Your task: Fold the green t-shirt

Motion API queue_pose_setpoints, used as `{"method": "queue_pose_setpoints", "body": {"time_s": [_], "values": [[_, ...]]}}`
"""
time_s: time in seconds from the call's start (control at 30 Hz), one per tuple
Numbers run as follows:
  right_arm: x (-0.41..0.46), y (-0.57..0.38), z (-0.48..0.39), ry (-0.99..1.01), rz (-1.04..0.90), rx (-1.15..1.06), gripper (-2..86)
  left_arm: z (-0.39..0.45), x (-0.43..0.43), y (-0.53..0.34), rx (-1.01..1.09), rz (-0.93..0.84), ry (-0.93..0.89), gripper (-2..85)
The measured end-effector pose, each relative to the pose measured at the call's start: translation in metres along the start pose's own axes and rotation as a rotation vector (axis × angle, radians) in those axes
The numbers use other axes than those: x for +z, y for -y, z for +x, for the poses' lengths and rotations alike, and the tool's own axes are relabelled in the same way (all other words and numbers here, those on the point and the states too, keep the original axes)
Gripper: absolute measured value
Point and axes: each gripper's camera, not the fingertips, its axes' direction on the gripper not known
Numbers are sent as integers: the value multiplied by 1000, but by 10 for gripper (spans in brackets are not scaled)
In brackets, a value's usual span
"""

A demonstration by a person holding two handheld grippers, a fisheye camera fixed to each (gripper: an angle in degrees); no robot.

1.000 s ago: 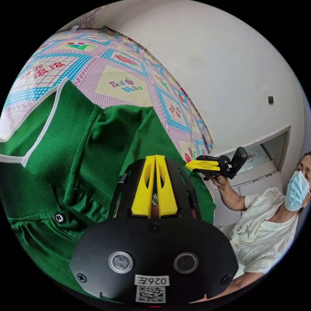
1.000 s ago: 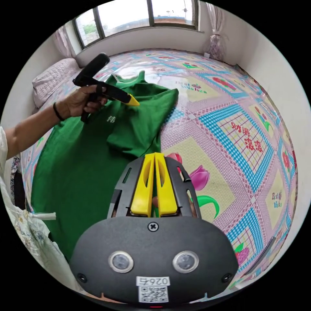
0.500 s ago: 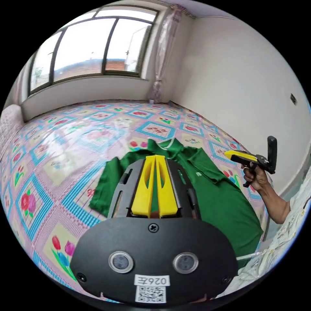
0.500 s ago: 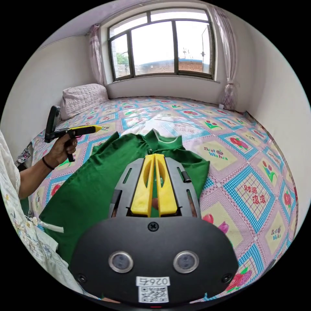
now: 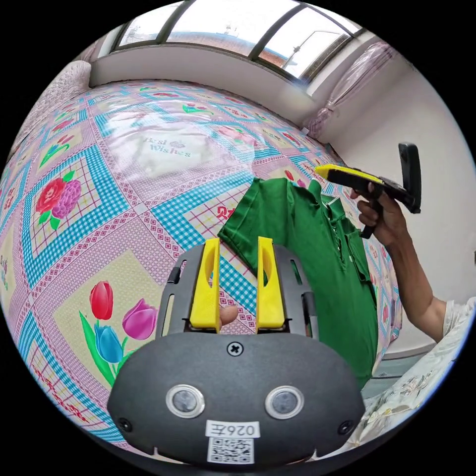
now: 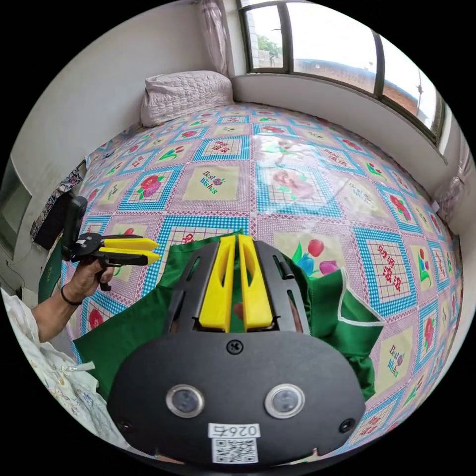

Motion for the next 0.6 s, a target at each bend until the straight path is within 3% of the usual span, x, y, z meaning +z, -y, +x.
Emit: {"method": "queue_pose_setpoints", "body": {"time_s": [0.2, 0.37, 0.6], "values": [[81, 69, 13, -1, -230, -89, 35, 8, 20, 23, 23, -109, -18, 123], [117, 96, 21, 16, -330, -127, 52, 14, 20, 29, 19, -139, 107, 27], [141, 104, 20, -57, -431, -200, -8, 13, 8, 19, 53, -110, 114, -1]]}}
